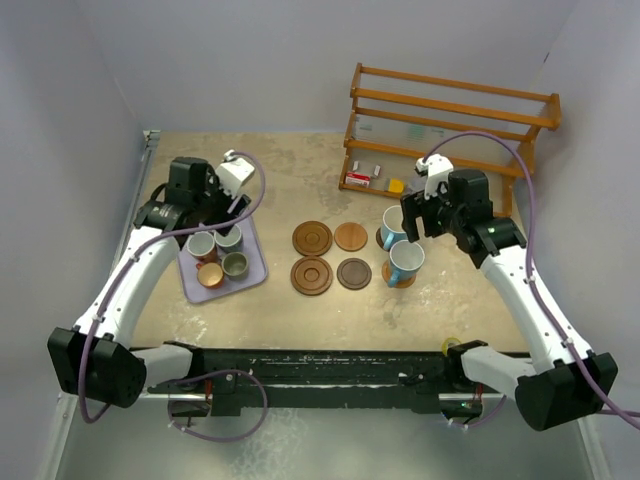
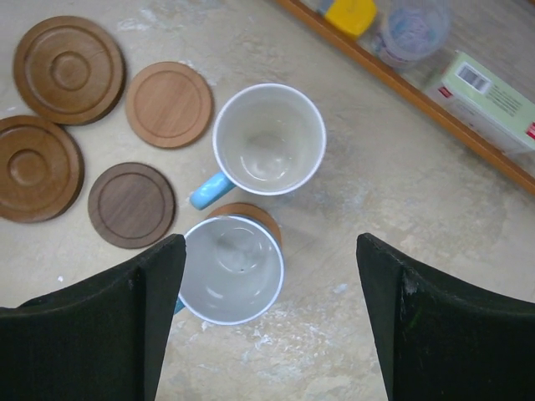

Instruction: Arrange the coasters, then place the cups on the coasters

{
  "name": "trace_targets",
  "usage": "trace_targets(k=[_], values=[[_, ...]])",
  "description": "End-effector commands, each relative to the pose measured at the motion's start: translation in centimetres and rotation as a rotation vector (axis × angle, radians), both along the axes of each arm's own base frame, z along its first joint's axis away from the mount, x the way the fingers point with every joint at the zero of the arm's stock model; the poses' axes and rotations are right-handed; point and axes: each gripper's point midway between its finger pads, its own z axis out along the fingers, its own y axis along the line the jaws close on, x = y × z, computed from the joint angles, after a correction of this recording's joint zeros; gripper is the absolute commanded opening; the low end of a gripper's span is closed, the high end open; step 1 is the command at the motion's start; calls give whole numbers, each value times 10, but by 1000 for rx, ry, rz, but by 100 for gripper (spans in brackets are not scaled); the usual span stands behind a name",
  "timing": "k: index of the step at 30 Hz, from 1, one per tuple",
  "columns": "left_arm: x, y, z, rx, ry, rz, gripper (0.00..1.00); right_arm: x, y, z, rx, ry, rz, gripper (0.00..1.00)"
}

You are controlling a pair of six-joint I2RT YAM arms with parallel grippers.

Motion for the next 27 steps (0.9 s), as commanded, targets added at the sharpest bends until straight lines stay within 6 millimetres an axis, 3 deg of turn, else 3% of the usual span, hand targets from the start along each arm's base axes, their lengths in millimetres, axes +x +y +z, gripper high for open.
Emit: trace_targets(k=[1,8,16,22,27], values=[[2,12,2,-11,20,-86,70,-1,22,19,36,-67,164,85],[19,15,-14,11,107,-267,69,-12,24,33,28,-135,224,85],[40,4,-35,54,228,-493,66,-13,19,27,9,-126,205,85],[35,6,-64,98,386,-661,65,-9,13,25,-13,-127,173,85],[32,4,-80,117,409,-782,65,-8,13,22,-17,-117,171,85]])
